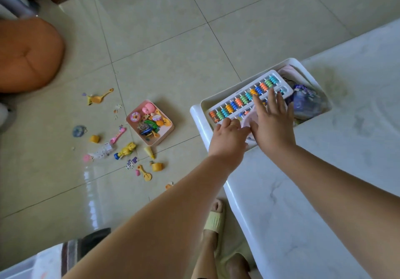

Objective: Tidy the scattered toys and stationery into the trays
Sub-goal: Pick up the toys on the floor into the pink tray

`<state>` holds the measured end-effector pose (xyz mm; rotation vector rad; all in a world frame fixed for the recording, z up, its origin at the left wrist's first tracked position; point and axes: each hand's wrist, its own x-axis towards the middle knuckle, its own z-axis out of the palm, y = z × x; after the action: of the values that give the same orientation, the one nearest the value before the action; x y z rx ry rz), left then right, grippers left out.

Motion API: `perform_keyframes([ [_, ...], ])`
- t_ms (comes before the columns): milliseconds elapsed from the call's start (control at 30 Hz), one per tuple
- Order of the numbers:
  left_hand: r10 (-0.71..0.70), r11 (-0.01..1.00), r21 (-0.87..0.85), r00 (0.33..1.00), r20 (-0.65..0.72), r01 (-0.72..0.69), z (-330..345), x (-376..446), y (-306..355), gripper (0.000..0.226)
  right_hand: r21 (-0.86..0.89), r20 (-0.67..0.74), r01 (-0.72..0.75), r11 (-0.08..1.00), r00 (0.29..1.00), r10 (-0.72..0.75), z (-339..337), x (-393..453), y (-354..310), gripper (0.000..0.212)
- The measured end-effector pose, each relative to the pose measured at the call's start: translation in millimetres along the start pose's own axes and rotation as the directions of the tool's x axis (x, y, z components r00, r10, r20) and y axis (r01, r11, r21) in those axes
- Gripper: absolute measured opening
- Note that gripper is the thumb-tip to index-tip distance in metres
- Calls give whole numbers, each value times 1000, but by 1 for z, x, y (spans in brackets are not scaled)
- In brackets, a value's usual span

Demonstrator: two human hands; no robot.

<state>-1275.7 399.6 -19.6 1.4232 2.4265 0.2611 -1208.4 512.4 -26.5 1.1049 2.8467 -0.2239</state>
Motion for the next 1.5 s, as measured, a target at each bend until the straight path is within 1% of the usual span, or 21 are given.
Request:
perform_keyframes([
  [100, -132, 991, -37, 991, -26, 131, -3, -21, -25, 32, 67, 23, 102, 993, 994, -103, 4, -7, -40, 62],
  [200, -219, 974, -61, 976, -16, 217, -4, -43, -56, 38, 86, 43, 166, 982, 984, -170, 11, -11, -73, 60],
  [333, -317, 947, -57, 948, -8, 316, -14, -69, -104, 44, 91, 78, 273, 958, 957, -280, 20, -11, -116, 65],
  [467, -405, 913, -59, 914, 6, 404, -20, -89, -150, 48, 84, 117, 329, 940, 934, -338, 30, -13, -160, 65],
  [567, -471, 878, -83, 882, 27, 471, -26, -104, -180, 50, 56, 197, 376, 925, 904, -380, 35, -17, -195, 66],
  [667, -517, 848, -91, 853, 67, 521, -37, -119, -208, 50, 28, 274, 388, 921, 883, -381, 36, -18, -230, 68],
  [833, -565, 813, -86, 816, 122, 576, -58, -141, -259, 49, -8, 358, 378, 926, 865, -350, 31, -10, -281, 70],
  [933, -590, 793, -98, 798, 120, 601, -72, -148, -288, 52, -30, 378, 410, 912, 849, -369, 28, -2, -309, 70],
  [1033, -605, 781, -111, 788, 117, 615, -83, -149, -308, 55, -19, 398, 424, 905, 834, -382, 28, 6, -335, 68],
  [1167, -607, 780, -87, 783, 134, 619, -95, -142, -328, 55, 20, 419, 424, 905, 819, -393, 32, 19, -363, 69],
  [1267, -620, 767, -100, 772, 140, 634, -105, -128, -341, 55, 35, 432, 424, 905, 810, -396, 34, 36, -381, 69],
  [1300, -626, 765, -90, 769, 131, 638, -117, -110, -356, 55, 44, 421, 425, 904, 813, -403, 33, 60, -392, 69],
  [1433, -625, 768, -67, 769, 136, 637, -125, -79, -374, 58, 40, 418, 405, 913, 824, -383, 34, 94, -402, 68],
  [1500, -629, 766, -56, 765, 136, 640, -132, -38, -396, 60, 53, 415, 395, 917, 826, -380, 37, 135, -409, 67],
])
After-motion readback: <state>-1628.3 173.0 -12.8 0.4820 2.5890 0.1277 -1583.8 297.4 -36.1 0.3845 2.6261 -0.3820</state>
